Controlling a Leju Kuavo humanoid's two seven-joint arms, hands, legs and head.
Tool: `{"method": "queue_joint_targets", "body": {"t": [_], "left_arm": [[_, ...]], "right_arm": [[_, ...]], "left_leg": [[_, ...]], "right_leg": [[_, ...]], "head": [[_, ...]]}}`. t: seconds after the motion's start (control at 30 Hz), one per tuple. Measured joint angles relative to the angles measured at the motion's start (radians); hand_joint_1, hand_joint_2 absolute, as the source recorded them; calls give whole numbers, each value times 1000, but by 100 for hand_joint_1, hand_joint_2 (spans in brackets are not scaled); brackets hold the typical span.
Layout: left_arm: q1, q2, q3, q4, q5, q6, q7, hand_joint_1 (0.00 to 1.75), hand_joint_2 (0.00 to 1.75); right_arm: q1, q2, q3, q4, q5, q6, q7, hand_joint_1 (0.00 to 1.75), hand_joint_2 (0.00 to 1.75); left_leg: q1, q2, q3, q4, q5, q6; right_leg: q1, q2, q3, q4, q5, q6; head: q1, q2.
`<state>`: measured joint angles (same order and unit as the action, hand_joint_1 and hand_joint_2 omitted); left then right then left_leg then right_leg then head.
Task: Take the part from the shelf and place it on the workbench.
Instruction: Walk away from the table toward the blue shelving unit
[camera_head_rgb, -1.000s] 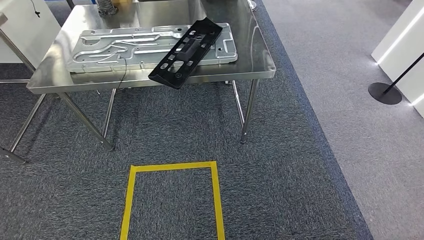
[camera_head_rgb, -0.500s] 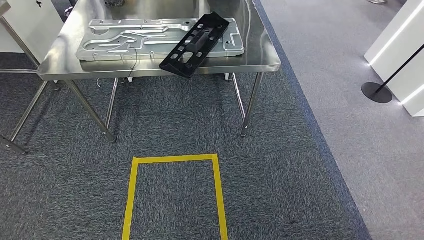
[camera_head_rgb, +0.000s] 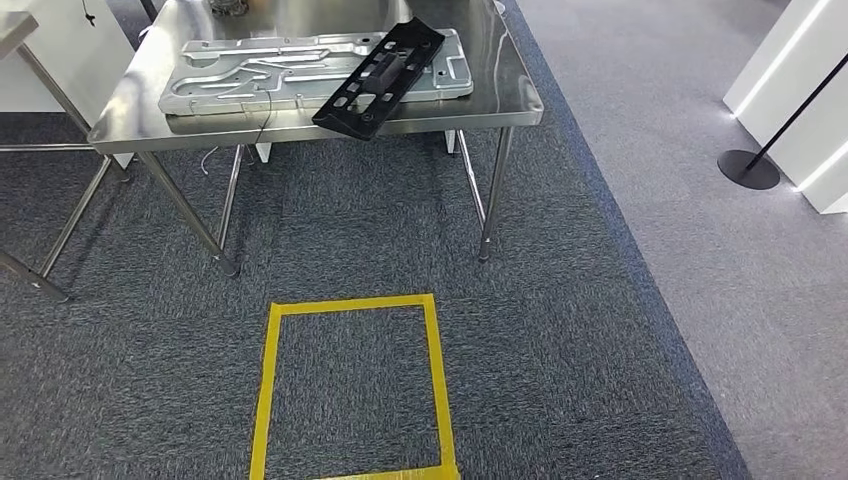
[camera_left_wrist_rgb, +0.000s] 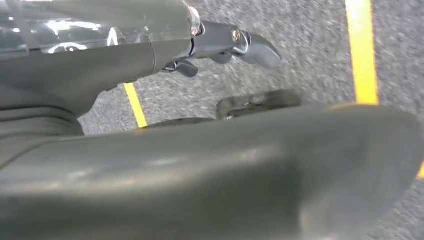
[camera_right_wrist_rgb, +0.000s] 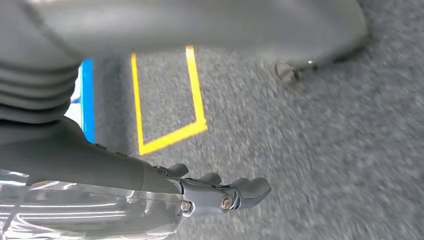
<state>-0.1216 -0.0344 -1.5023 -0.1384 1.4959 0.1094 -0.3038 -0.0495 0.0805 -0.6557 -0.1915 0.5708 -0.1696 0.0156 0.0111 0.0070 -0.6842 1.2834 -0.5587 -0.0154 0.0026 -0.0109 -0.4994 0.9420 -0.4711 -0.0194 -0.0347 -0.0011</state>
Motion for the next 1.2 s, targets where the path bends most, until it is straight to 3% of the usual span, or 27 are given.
{"method": "queue_joint_targets", "body": {"t": [0.03, 0.07, 0.13, 0.17, 0.2, 0.3, 0.37, 0.43, 0.47, 0.5, 0.53, 0.6, 0.67, 0.77, 0.83, 0.93, 0.97, 1.0, 1.03, 1.1, 1.17, 1.2], "left_arm": [[0, 0, 0, 0, 0, 6, 7, 0, 175], [-1, 0, -1, 0, 0, 13, 16, 0, 175], [-4, 0, -4, 0, -1, 23, 33, 0, 175], [-6, 0, -5, 0, -2, 28, 42, 0, 175], [-6, 0, -7, 0, -2, 31, 50, 0, 175], [-4, 0, -12, 0, 2, 34, 79, 0, 175], [-5, 0, -12, 0, 11, 30, 101, 0, 175], [-4, 0, -12, 0, 19, 28, 120, 0, 175], [-3, -1, -12, 0, 21, 28, 127, 0, 175], [-3, -1, -12, 0, 21, 28, 132, 0, 175], [-2, -1, -12, 0, 20, 28, 136, 0, 175], [-3, -1, -10, -1, 14, 28, 141, 0, 175], [-3, -3, 9, -5, -10, 27, 146, 0, 175], [2, -4, 69, -15, -74, 21, 153, 0, 175], [9, -4, 113, -20, -123, 15, 158, 0, 175], [27, -3, 185, -21, -195, 10, 165, 0, 175], [33, -3, 210, -21, -218, 8, 166, 0, 175], [38, -2, 235, -21, -242, 6, 168, 0, 175], [42, -1, 260, -21, -267, 4, 169, 0, 175], [54, 2, 309, -21, -316, -1, 174, 0, 175], [65, 3, 359, -22, -364, -6, 179, 0, 175], [70, 3, 383, -22, -389, -9, 182, 0, 131]], "right_arm": [[0, 1, -1, 0, -4, 10, 2, 0, 44], [0, 2, -2, 0, -6, 17, 5, 0, 44], [-2, 3, -4, 0, -7, 22, 16, 0, 131], [-3, 4, -4, 0, -6, 20, 22, 0, 175], [-3, 4, -4, 0, -4, 18, 24, 0, 175], [-3, 5, -4, 0, 2, 13, 21, 0, 175], [-2, 5, -4, 0, 5, 12, 19, 0, 175], [-2, 7, -4, 0, 11, 12, 18, 0, 175], [-2, 8, -4, 0, 16, 11, 19, 0, 175], [-2, 8, -4, 0, 21, 10, 21, 0, 175], [-2, 8, -4, 0, 26, 7, 25, 0, 175], [0, 8, -3, 0, 31, 2, 34, 0, 175], [4, 8, 6, 0, 28, 1, 38, 0, 175], [12, 7, 31, 0, 6, 6, 38, 0, 175], [18, 7, 50, -2, -13, 11, 38, 0, 175], [23, 5, 80, -12, -42, 20, 36, 0, 175], [23, 4, 90, -18, -52, 23, 35, 0, 175], [23, 4, 101, -26, -62, 26, 34, 0, 175], [22, 3, 111, -34, -72, 29, 33, 0, 175], [20, 2, 132, -53, -92, 33, 32, 0, 175], [19, 0, 153, -71, -112, 39, 31, 0, 175], [19, -2, 163, -78, -121, 42, 30, 0, 131]], "left_leg": [[3, 0, 28, -20, 26, -3], [6, 0, 73, -76, 50, -4], [7, -1, 174, -218, 56, 0], [6, -2, 202, -267, 46, 5], [3, -3, 212, -290, 35, 13], [2, -2, 202, -298, 41, 39], [2, 0, 193, -301, 52, 53], [0, 1, 182, -300, 59, 58], [-2, 2, 177, -298, 62, 59], [-3, 2, 174, -297, 64, 58], [-3, 2, 172, -296, 64, 58], [-4, 1, 175, -294, 64, 56], [-7, 1, 174, -291, 64, 48], [-8, 3, 168, -289, 65, 31], [-8, 2, 158, -264, 44, 20], [-4, 0, 84, -101, -41, 9], [-2, 0, 60, -48, -59, 6], [-1, 0, 49, -23, -58, 3], [1, 0, 55, -33, -40, 1], [5, 1, 109, -140, 25, 0], [5, 0, 156, -241, 56, 6], [4, -1, 163, -262, 56, 13]], "right_leg": [[-2, 0, -12, 5, 6, 4], [-4, 0, -24, 13, 10, 8], [-5, 0, -46, 33, 14, 18], [-4, 0, -53, 42, 15, 24], [-4, 0, -58, 48, 17, 30], [-8, 1, -67, 64, 12, 49], [-13, 4, -99, 140, -43, 59], [-15, 6, -155, 274, -118, 66], [-16, 6, -174, 324, -137, 67], [-16, 6, -175, 339, -135, 68], [-16, 6, -157, 314, -115, 66], [-14, 6, -83, 181, -49, 56], [-9, 6, -29, 71, -16, 45], [-7, 6, -23, 44, -15, 32], [-11, 4, -17, 31, -8, 21], [-11, 1, -16, 24, -5, 9], [-11, 0, -16, 25, -5, 9], [-10, 0, -16, 27, -6, 9], [-10, -1, -16, 29, -7, 9], [-12, 0, -17, 37, -11, 15], [-8, 0, -23, 51, -17, 26], [-6, 0, -28, 57, -19, 32]], "head": [[0, 0], [0, 0], [0, 0], [0, 0], [0, 0], [0, 0], [0, 0], [0, 0], [0, 0], [0, 0], [0, 0], [0, 0], [0, 0], [0, 0], [0, 0], [0, 0], [0, 0], [0, 0], [0, 0], [0, 0], [0, 0], [0, 0]]}}
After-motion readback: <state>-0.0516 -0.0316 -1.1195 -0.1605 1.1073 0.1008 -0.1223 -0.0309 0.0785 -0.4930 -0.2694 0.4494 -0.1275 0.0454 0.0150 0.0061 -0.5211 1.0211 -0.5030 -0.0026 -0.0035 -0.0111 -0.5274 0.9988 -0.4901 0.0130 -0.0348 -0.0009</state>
